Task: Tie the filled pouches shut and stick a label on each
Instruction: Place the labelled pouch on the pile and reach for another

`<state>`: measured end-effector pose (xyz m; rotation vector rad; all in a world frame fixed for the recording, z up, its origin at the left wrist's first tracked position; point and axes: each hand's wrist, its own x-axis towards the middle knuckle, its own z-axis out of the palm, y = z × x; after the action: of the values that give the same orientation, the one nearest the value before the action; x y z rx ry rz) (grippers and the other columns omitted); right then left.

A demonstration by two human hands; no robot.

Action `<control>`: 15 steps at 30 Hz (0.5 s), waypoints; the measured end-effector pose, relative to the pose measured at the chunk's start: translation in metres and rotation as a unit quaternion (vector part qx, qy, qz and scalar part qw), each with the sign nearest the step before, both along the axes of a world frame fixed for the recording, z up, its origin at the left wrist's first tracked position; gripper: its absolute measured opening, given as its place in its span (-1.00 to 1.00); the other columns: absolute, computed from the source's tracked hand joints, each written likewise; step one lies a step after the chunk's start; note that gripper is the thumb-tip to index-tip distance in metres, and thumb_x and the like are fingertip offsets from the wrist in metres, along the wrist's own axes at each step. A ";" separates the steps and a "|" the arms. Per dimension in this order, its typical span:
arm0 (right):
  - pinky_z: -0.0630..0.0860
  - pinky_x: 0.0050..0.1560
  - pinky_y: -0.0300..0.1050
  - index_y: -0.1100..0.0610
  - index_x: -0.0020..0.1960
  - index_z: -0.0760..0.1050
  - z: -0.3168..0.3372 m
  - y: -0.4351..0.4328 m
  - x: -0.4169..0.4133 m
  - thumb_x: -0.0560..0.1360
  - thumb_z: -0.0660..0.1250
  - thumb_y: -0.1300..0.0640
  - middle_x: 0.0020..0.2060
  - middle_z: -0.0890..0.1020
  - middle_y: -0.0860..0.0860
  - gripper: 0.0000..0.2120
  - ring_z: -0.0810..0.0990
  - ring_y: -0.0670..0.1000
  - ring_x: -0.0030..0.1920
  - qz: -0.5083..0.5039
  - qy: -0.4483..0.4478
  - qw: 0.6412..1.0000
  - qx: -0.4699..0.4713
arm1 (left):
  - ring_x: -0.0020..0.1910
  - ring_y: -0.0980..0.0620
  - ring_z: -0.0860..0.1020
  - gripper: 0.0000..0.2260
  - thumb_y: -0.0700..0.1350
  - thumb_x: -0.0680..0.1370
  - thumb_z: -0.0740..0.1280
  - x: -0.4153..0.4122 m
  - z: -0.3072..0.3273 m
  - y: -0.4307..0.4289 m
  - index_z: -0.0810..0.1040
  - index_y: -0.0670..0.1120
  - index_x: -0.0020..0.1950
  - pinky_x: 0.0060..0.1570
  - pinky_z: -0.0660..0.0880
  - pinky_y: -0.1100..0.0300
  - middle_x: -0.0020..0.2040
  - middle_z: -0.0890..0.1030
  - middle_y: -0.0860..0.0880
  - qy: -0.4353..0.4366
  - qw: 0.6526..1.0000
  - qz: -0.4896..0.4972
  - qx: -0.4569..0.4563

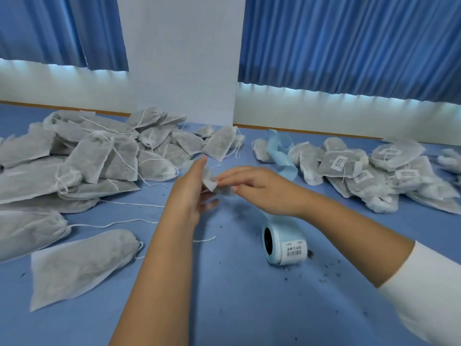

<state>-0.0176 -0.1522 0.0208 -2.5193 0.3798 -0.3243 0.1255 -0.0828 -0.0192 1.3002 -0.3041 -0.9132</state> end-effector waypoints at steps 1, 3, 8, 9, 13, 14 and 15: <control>0.29 0.38 -0.27 0.21 0.24 0.58 -0.002 0.004 -0.005 0.53 0.14 0.45 0.27 0.55 -0.01 -0.60 0.47 -0.08 0.31 0.006 0.012 1.000 0.001 | -0.28 -0.03 0.59 -0.80 0.04 0.58 0.33 -0.002 0.000 0.001 0.55 -0.10 -0.05 -0.30 0.54 0.12 -0.26 0.60 -0.07 -0.020 1.000 0.014 0.007; 0.37 0.35 -0.13 0.19 0.13 0.64 -0.005 0.006 -0.014 0.49 0.10 0.48 0.20 0.61 0.00 -0.57 0.53 -0.02 0.25 -0.009 0.010 1.000 0.023 | -0.25 -0.05 0.58 -0.91 -0.10 0.56 0.32 -0.006 -0.001 0.001 0.55 -0.11 -0.02 -0.32 0.52 0.17 -0.20 0.60 -0.08 -0.114 0.992 0.022 0.046; 0.40 -0.17 -0.34 0.00 -0.12 0.64 -0.013 0.007 -0.042 0.48 0.13 0.40 -0.08 0.63 -0.04 -0.59 0.52 -0.23 -0.23 -0.160 -0.139 0.976 0.053 | -0.29 0.10 0.49 -0.91 -0.10 0.52 0.28 -0.020 0.004 0.007 0.48 0.04 -0.18 -0.35 0.35 0.17 -0.24 0.54 0.07 -0.406 0.909 -0.036 0.091; 0.34 -0.21 -0.40 -0.03 -0.06 0.62 -0.016 0.007 -0.047 0.49 0.16 0.38 -0.08 0.59 -0.10 -0.62 0.49 -0.26 -0.26 -0.182 -0.167 0.968 0.045 | -0.32 0.11 0.47 -0.90 -0.10 0.52 0.28 -0.023 0.004 0.008 0.47 0.03 -0.20 -0.38 0.32 0.19 -0.27 0.52 0.07 -0.454 0.885 -0.053 0.089; 0.40 -0.02 -0.37 -0.06 0.36 0.41 -0.033 0.005 -0.067 0.49 0.28 0.32 0.28 0.42 -0.18 -0.49 0.40 -0.19 0.18 -0.207 -0.198 0.958 0.014 | -0.25 0.13 0.50 -0.93 -0.15 0.50 0.31 -0.032 0.002 0.011 0.56 -0.02 -0.06 -0.31 0.36 0.27 -0.21 0.59 0.05 -0.563 0.818 -0.109 0.051; 0.40 0.05 -0.39 -0.07 0.42 0.35 -0.037 0.005 -0.071 0.50 0.32 0.29 0.33 0.38 -0.21 -0.45 0.34 -0.17 0.26 -0.199 -0.193 0.961 0.016 | -0.23 0.15 0.51 -0.89 -0.18 0.49 0.32 -0.035 0.003 0.012 0.57 -0.01 -0.04 -0.29 0.37 0.31 -0.19 0.60 0.06 -0.563 0.816 -0.123 0.038; 0.39 0.10 -0.40 -0.09 0.45 0.32 -0.040 0.005 -0.073 0.51 0.35 0.24 0.35 0.36 -0.24 -0.43 0.30 -0.19 0.31 -0.189 -0.188 0.964 0.018 | -0.21 0.16 0.52 -0.86 -0.20 0.48 0.32 -0.037 0.003 0.012 0.58 0.01 -0.04 -0.28 0.37 0.36 -0.18 0.60 0.09 -0.566 0.813 -0.135 0.026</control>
<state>-0.0906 -0.1469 -0.0190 -2.2682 0.7019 -0.9180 0.0884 -0.0705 -0.0158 1.7678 -1.4313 -0.2511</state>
